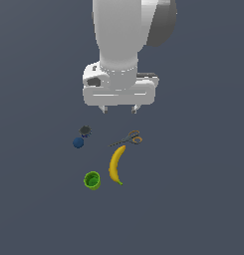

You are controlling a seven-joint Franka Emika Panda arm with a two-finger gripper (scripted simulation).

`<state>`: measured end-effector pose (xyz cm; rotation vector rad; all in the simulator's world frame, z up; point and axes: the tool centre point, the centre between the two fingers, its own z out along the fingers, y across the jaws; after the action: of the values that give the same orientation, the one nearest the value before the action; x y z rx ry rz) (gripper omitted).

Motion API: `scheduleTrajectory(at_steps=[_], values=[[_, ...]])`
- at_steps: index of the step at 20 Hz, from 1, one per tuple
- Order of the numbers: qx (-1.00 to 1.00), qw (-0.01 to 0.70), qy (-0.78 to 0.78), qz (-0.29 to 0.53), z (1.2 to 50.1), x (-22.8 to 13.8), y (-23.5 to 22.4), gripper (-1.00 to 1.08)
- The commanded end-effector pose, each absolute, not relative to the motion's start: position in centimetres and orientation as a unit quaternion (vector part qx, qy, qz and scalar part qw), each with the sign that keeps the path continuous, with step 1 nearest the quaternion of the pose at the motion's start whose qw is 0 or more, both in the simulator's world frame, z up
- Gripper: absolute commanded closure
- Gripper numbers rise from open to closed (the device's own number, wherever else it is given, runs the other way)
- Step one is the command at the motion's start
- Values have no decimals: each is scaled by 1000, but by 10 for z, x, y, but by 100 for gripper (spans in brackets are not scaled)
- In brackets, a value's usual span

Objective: Pick up a designated object from a clutter of objects.

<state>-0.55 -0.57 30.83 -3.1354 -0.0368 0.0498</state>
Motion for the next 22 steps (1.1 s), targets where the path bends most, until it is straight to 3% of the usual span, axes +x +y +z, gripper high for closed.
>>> scheduleTrajectory(at_steps=[1,12,22], values=[[-1000,3,-12,16,308,-5,-6,-92],[-1000,-9,-28,3,323,-1,-14,-92],[-1000,-7,-22,3,307,18,-22,-92]])
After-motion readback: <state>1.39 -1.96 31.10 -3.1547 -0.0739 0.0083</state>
